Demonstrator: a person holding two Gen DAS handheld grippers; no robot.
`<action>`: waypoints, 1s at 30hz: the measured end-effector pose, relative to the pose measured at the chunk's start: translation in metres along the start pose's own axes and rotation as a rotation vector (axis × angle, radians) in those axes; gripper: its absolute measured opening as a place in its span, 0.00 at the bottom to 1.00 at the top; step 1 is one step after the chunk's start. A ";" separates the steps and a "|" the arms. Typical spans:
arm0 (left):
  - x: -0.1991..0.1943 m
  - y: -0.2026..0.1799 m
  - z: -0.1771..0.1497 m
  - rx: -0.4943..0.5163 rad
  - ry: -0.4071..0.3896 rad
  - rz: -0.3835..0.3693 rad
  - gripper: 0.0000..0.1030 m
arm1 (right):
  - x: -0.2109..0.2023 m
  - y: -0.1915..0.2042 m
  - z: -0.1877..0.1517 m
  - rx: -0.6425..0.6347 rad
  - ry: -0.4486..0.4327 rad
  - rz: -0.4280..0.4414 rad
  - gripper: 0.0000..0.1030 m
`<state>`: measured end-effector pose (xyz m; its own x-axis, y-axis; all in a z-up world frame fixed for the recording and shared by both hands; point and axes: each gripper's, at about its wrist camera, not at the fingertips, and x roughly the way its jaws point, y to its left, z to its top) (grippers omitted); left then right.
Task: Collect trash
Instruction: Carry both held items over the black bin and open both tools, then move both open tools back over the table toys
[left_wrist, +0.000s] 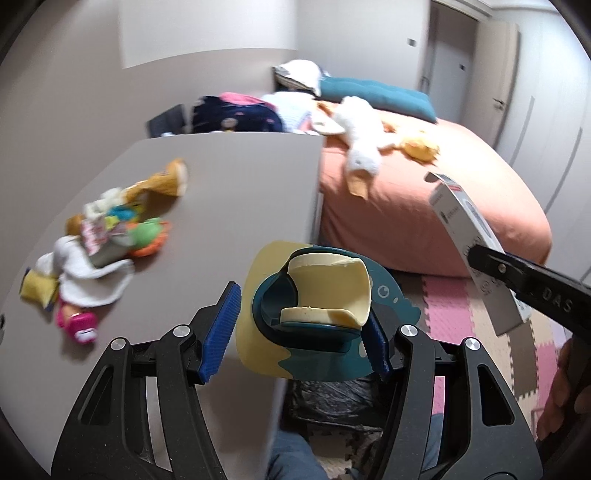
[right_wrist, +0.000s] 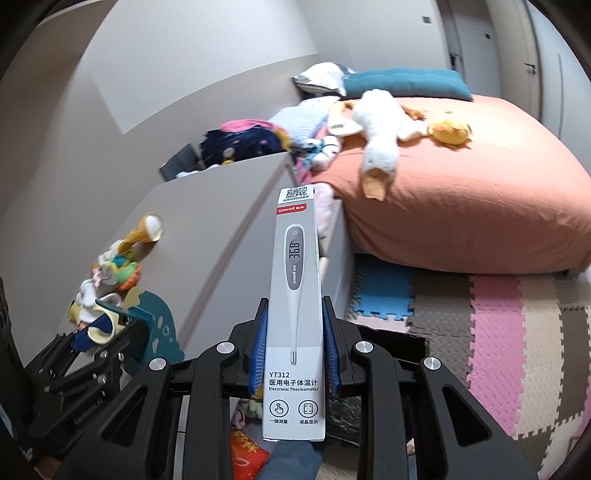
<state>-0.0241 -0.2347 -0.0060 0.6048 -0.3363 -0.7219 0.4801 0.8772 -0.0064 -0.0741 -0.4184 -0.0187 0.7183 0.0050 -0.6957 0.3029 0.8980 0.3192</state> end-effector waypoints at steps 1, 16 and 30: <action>0.003 -0.008 0.001 0.018 0.005 -0.010 0.58 | 0.000 -0.007 0.001 0.013 0.000 -0.009 0.27; 0.040 -0.052 0.002 0.116 0.079 -0.029 0.94 | 0.010 -0.065 0.007 0.116 0.000 -0.170 0.74; 0.032 -0.022 0.003 0.081 0.074 0.018 0.94 | 0.025 -0.032 0.012 0.049 0.024 -0.105 0.74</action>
<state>-0.0130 -0.2660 -0.0270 0.5668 -0.2922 -0.7703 0.5210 0.8514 0.0604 -0.0581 -0.4522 -0.0380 0.6661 -0.0774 -0.7418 0.4065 0.8716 0.2740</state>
